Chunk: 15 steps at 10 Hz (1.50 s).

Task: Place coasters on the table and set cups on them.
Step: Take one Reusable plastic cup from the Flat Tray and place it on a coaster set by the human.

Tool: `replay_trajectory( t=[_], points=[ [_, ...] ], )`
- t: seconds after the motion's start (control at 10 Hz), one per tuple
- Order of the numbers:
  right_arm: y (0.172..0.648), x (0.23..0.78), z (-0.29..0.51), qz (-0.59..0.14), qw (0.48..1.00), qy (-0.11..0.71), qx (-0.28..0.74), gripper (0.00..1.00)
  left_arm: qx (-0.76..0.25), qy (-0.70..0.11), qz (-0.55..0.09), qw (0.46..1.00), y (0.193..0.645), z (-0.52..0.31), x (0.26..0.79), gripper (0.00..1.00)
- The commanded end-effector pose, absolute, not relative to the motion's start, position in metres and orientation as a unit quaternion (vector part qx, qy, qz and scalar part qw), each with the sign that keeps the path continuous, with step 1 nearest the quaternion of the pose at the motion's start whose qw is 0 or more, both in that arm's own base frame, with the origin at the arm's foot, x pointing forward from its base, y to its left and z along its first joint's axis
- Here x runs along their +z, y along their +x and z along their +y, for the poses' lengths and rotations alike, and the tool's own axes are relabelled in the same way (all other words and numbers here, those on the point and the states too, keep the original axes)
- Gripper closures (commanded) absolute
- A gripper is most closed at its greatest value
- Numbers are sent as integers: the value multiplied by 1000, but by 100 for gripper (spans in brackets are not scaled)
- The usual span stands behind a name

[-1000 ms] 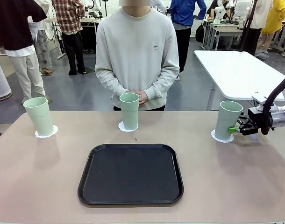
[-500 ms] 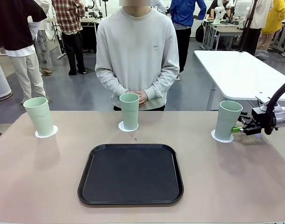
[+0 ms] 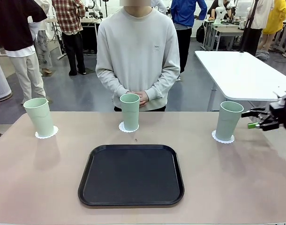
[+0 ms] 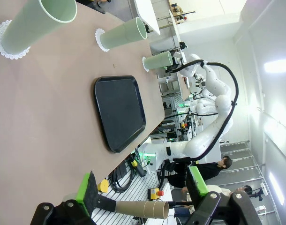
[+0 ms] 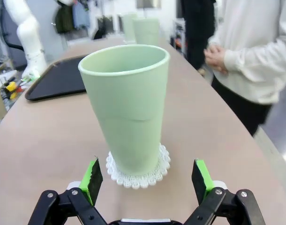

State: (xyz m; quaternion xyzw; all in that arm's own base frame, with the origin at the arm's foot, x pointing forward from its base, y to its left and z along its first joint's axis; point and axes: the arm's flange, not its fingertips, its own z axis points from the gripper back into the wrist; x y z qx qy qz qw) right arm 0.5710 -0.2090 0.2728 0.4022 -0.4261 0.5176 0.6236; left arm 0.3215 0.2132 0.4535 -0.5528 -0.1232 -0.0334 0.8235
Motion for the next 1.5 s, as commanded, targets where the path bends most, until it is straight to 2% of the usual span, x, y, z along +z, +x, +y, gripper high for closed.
replay_trajectory(
  t=[0.0,0.2,0.4,0.7,0.9,1.1,1.2,1.4],
  points=[
    [531,335,-192,-367,736,353,447,0,-35,-556,-130,820,321,214,455,0],
    [512,399,-173,-284,851,324,300,0,-35,-556,-130,820,321,214,455,0],
    [497,443,-144,-214,902,273,255,0,-35,-556,-130,820,321,214,455,0],
    [476,488,-94,-197,932,190,237,0,-35,-556,-130,820,321,214,455,0],
    [462,517,-65,-167,950,150,217,0,-35,-556,-130,820,321,214,455,0],
    [459,524,-46,-121,964,80,221,0,-35,-556,-130,820,321,214,455,0],
    [467,523,-63,-174,949,143,221,0,-35,-556,-130,820,321,214,455,0],
    [467,523,-63,-174,949,143,221,0,-35,-556,-130,820,321,214,455,0]
  ],
)
